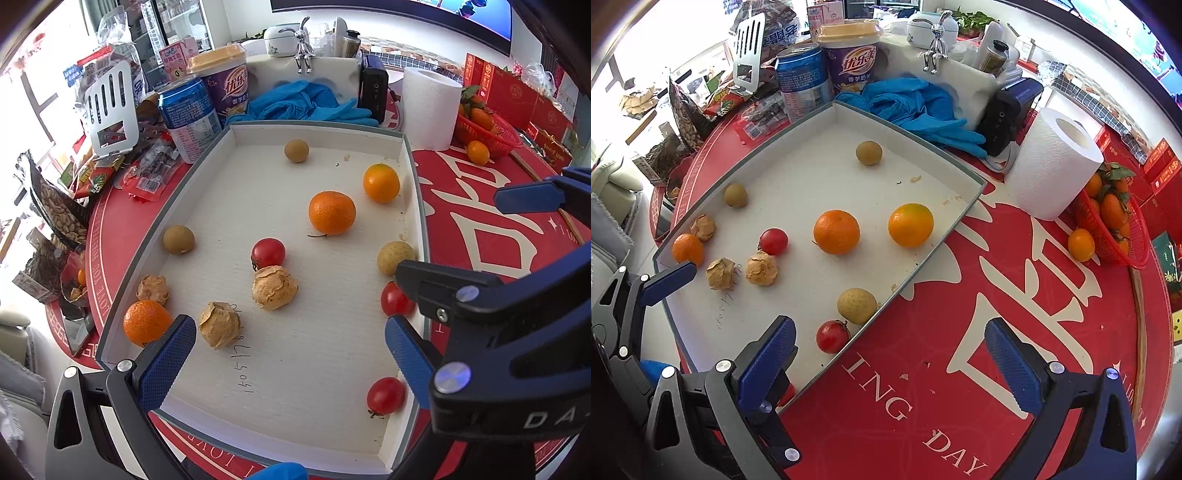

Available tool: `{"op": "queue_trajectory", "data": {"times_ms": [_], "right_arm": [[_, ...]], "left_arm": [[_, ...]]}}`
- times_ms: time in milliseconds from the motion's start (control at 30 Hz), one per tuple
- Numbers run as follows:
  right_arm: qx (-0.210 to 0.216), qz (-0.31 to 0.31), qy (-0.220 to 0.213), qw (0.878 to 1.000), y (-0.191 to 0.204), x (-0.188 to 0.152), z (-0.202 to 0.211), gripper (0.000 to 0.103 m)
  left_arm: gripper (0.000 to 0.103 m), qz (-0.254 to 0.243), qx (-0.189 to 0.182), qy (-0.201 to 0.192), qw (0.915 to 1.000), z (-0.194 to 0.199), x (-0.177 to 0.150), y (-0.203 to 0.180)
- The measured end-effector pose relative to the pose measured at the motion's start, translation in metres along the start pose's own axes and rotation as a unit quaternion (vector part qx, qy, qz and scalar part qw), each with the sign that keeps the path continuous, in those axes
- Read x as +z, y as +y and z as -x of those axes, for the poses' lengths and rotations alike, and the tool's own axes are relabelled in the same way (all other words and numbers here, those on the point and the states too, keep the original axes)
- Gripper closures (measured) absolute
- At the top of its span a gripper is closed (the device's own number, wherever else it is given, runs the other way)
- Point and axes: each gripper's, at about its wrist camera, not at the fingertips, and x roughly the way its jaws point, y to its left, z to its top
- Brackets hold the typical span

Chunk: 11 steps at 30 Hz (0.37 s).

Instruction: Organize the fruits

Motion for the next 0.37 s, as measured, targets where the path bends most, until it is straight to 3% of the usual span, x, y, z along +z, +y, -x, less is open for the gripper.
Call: {"op": "queue_trajectory", "data": {"times_ms": [367], "right_arm": [[0.009, -0.001, -0.002, 1.000, -0.0025, -0.0035, 0.0006, 0.000]], "left_arm": [[0.001, -0.010, 0.008, -0.006, 0.9999, 0.0025, -0.0012, -0.0060]]}}
